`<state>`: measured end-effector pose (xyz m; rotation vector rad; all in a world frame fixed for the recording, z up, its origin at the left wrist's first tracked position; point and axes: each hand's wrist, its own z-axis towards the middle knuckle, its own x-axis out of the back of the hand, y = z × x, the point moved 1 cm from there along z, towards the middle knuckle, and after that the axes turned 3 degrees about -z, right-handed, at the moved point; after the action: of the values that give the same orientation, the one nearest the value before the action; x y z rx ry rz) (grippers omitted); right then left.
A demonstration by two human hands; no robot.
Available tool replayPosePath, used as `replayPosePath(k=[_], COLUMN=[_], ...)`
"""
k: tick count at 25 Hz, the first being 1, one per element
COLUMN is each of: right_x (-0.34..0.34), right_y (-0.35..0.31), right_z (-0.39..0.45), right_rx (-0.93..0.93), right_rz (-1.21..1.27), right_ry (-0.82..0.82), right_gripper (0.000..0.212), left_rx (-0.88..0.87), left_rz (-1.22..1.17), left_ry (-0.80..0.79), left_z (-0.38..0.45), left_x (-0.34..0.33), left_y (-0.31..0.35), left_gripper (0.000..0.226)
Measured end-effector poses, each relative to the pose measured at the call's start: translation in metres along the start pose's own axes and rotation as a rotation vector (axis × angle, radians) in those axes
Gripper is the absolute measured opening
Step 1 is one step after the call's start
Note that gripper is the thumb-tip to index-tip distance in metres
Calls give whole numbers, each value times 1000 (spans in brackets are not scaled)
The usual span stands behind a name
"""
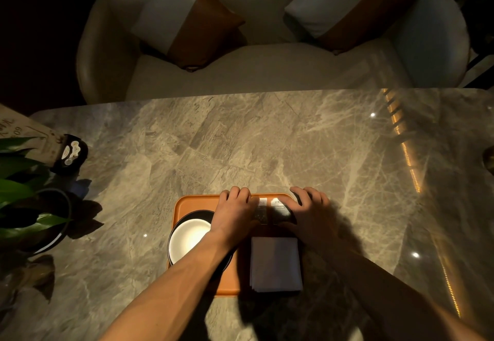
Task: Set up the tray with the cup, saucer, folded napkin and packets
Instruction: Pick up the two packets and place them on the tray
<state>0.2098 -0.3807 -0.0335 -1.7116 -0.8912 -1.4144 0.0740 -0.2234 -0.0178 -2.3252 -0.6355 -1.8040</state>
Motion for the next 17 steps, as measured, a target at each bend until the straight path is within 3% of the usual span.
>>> replayPosePath(k=[5,17], right_x=[0,-1], right_y=[-2,-3], right_z=[-4,-3], right_rx=[-29,-44], right_rz=[5,16], right_ry=[-43,-41], right_gripper=[73,60], left_rx=[1,8], left_rz=[-6,16], left_ry=[-10,-30], left_z=[1,0], left_x=[0,-1], left_y=[1,5], left_gripper=[45,44])
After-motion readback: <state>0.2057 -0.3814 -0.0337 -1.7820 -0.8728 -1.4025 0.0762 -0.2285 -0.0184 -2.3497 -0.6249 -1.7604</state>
